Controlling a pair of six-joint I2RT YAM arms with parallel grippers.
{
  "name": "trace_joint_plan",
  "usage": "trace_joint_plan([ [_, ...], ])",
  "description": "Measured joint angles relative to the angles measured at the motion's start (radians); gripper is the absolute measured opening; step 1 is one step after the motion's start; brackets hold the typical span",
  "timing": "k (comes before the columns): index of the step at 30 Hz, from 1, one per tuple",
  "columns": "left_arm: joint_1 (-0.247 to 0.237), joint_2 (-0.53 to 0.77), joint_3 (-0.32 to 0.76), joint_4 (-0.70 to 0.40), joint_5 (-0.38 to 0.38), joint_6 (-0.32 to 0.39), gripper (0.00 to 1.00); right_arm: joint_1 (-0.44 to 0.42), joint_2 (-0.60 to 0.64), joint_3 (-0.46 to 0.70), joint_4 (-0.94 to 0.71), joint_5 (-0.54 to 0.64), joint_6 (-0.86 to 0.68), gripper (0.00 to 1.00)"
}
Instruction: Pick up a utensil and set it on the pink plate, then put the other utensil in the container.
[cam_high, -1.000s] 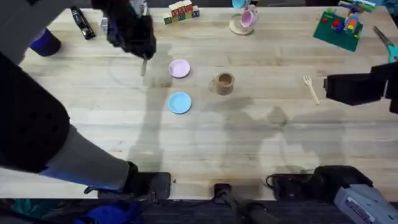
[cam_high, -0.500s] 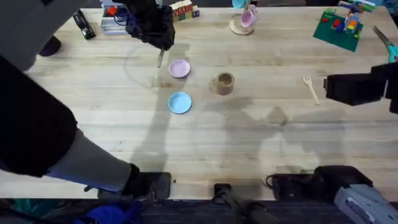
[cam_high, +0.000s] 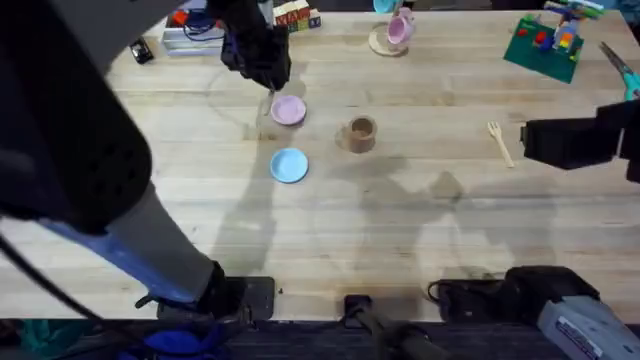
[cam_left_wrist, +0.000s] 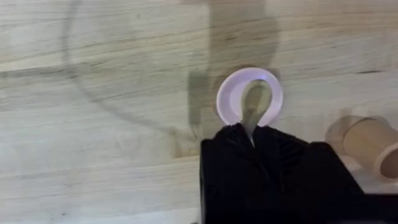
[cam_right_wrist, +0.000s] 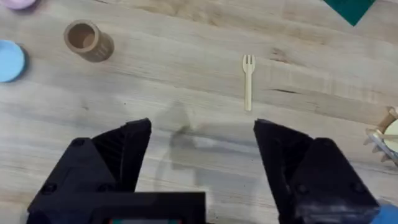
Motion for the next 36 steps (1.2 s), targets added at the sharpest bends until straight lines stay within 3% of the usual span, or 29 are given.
trace_joint_plan([
  [12,-0.007,0.084,0.0,0.028,0.003,0.0,0.041,0.0,0.0,0.0,0.0,0.0,0.0,0.996],
  [23,-0.096,0.134,0.0,0.064,0.005,0.0,0.042,0.0,0.0,0.0,0.0,0.0,0.0,0.996],
  [36,-0.087,0.135,0.0,0.062,-0.012,0.0,0.042,0.0,0.0,0.0,0.0,0.0,0.0,0.996],
])
